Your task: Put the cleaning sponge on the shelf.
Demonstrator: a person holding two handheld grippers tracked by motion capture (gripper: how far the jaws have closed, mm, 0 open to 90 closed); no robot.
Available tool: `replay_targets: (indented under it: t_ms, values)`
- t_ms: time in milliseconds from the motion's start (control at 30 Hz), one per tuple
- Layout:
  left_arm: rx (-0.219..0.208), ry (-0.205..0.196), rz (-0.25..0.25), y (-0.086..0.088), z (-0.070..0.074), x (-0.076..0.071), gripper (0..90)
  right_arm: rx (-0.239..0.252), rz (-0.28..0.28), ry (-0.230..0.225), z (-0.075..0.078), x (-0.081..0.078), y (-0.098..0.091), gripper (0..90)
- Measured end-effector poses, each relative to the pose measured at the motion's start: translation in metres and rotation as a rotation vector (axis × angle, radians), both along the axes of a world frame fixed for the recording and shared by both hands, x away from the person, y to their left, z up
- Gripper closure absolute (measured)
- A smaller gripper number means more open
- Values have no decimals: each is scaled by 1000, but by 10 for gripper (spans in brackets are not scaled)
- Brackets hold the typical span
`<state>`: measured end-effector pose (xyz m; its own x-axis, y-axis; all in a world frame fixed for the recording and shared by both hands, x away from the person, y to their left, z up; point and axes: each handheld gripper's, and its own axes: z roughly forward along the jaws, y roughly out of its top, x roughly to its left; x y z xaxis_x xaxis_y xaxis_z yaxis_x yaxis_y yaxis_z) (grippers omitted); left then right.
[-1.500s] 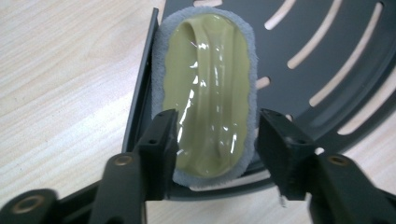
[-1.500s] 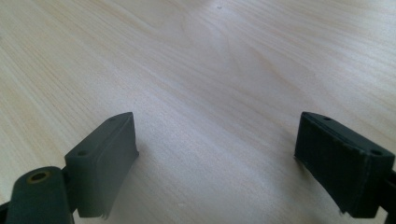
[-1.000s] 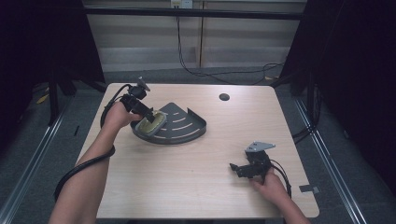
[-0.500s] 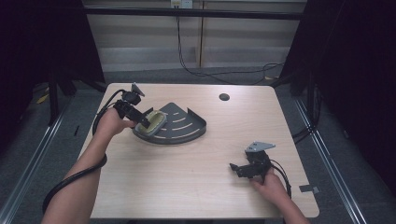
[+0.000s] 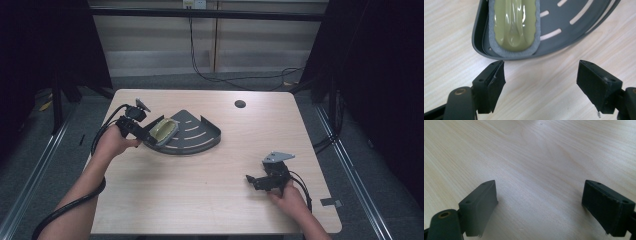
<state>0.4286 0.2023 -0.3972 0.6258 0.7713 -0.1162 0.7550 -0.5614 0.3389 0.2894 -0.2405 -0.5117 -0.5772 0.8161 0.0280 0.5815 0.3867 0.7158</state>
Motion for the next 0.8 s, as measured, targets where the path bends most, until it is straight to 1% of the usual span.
replay_targets:
  t_ms: [33,100,167,200,267,367,467,500,533,633,767,800]
  values:
    - [0,-2,1,0,-1,-2,226,0,0,0,0,0,0,123]
    - [5,1,-14,2,-3,-5,226,0,0,0,0,0,0,123]
    - [4,7,-7,2,-6,-9,226,0,-1,0,0,0,0,123]
    - [16,13,-23,3,-7,-11,226,0,0,0,0,0,0,123]
    - [26,19,-23,4,-9,-15,226,0,-1,0,0,0,0,123]
    - [19,23,-30,5,-10,-20,222,0,0,0,0,0,0,123]
    - [6,11,-30,8,-12,-26,219,0,0,0,0,0,0,123]
    - [9,20,-32,10,-13,-27,219,0,-1,1,0,0,0,122]
    - [4,12,-31,11,-14,-29,218,0,0,0,0,0,0,123]
    - [3,7,-22,16,-18,-35,218,0,-1,0,0,0,0,123]
    - [12,20,-25,21,-25,-43,216,1,-2,2,0,0,0,123]
    - [8,15,-22,22,-26,-44,215,1,-3,2,0,0,0,123]
